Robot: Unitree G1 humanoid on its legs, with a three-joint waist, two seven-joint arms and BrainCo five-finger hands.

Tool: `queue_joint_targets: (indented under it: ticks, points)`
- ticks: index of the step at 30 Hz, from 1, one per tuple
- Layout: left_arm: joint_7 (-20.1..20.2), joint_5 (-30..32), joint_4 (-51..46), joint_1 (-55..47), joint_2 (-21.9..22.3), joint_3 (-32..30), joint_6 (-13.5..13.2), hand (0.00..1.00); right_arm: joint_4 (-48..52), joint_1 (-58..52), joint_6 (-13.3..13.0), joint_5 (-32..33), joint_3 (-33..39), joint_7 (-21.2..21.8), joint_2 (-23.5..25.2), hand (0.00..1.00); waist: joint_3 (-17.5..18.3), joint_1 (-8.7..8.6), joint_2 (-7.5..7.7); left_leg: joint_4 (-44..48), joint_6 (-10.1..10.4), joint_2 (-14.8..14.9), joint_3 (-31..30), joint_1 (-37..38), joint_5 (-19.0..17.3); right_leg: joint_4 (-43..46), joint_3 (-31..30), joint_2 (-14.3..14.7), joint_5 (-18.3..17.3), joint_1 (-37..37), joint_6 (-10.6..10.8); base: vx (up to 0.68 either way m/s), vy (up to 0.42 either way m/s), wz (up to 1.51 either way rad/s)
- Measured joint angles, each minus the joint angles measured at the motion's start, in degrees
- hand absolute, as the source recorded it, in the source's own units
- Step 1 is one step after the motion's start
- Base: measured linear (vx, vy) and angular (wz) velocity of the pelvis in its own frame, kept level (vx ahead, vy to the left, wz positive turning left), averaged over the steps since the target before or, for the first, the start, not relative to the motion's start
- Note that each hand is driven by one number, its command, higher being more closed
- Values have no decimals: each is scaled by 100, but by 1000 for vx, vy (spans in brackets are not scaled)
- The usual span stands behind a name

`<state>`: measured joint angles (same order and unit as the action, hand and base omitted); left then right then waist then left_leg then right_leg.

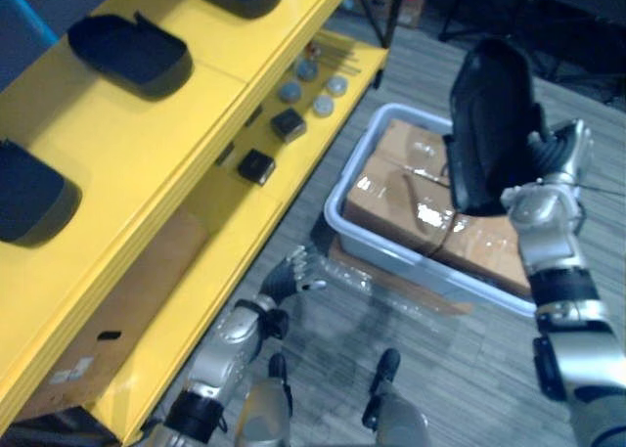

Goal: Walk over and take plastic housings, then place them on the shelf

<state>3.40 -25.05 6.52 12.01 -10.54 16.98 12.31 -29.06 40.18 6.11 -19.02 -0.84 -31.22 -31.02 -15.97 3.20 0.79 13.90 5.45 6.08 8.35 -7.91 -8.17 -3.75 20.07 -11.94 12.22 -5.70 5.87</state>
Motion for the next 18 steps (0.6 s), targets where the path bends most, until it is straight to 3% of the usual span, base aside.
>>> queue_joint_targets:
  ticks: [6, 9, 12, 14, 18]
  points:
    - [-674, -665, 681, 583, 151, 10, 32, 0, 1129, -687, -1026, -476, 28, -4, 537, 100, 338, -154, 201, -216, 54, 79, 174, 313, 31, -75, -188, 106, 31, 108, -34, 26, -22, -18]
    - [-791, -1109, 973, 723, 209, 6, 23, 0, 1323, -984, -1635, -659, -21, -6, 758, 100, 502, -250, 294, -254, 56, 72, 247, 428, 29, -79, -276, 101, 30, 158, -35, -4, 13, -10]
    - [-822, -1363, 1176, 820, 217, 13, -28, 0, 1461, -1145, -2021, -674, -102, -6, 794, 100, 536, -257, 334, -304, 62, 71, 316, 493, 28, -80, -327, 100, 29, 164, -36, -38, -5, -13]
    - [-830, -1560, 1348, 882, 242, 13, -238, 0, 1575, -1292, -2373, -674, -111, -7, 897, 100, 556, -295, 355, -347, 90, 75, 316, 515, 47, -82, -327, 108, 19, 162, -48, -19, -10, 0]
    - [-840, -1561, 1504, 937, 293, 70, -482, 0, 1637, -1417, -2584, -713, -247, -7, 941, 100, 566, -304, 356, -415, 118, 74, 334, 583, 78, -82, -329, 114, 20, 170, -47, 1, -9, -2]
